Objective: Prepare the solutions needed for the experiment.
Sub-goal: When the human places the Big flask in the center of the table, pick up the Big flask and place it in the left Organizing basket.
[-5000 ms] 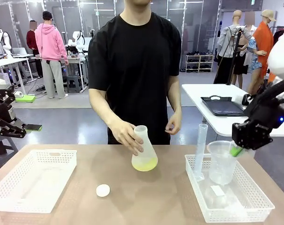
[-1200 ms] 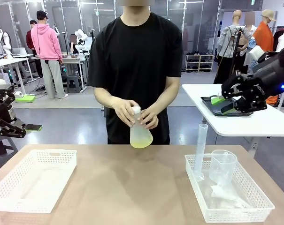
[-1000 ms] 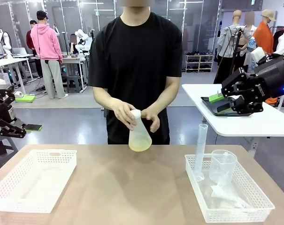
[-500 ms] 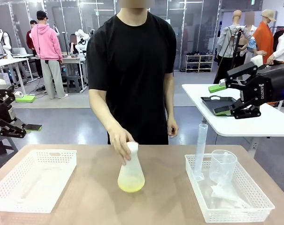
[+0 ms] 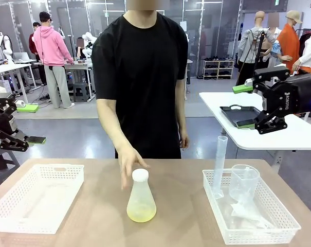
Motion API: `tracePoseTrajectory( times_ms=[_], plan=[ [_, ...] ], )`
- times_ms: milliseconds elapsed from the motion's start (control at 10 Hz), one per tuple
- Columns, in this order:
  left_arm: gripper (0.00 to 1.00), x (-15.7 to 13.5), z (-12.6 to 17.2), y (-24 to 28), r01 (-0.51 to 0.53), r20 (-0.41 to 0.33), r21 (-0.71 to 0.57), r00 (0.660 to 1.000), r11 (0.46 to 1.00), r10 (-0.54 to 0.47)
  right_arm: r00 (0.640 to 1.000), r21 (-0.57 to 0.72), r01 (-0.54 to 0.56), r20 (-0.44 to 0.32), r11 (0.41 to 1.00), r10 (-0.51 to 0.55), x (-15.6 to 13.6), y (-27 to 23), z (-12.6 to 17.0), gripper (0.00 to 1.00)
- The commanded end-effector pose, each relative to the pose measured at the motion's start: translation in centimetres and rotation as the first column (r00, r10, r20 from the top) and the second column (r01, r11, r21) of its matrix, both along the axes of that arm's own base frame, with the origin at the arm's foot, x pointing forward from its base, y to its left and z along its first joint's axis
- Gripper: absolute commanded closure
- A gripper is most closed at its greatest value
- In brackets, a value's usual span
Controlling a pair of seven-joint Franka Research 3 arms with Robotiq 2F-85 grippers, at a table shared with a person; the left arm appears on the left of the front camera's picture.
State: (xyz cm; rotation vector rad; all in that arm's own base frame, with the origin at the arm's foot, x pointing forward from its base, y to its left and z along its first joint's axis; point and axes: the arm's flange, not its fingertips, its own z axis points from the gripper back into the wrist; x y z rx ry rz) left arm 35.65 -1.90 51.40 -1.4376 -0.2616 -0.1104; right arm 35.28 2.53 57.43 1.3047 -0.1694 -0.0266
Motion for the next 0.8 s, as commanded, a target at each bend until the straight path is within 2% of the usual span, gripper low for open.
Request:
tracePoseTrajectory(
  times_ms=[0,200,300,700],
  plan=[
    [0.00,-0.08,0.16,-0.14,0.007,0.010,-0.018,1.000,1.000,-0.007,1.000,0.031,-0.018,0.021,0.999,0.018,0.65,-0.25,0.07,0.00],
    [0.00,-0.08,0.16,-0.14,0.007,0.010,-0.018,1.000,1.000,-0.007,0.998,0.047,-0.056,0.002,0.997,0.056,0.98,-0.31,0.00,0.00],
    [0.00,-0.08,0.16,-0.14,0.007,0.010,-0.018,1.000,1.000,-0.007,1.000,0.028,-0.014,-0.005,1.000,0.015,0.12,-0.19,-0.17,0.00],
    [0.00,-0.08,0.16,-0.14,0.007,0.010,-0.018,1.000,1.000,-0.007,1.000,0.028,-0.014,-0.005,1.000,0.015,0.12,-0.19,-0.17,0.00]
  ],
)
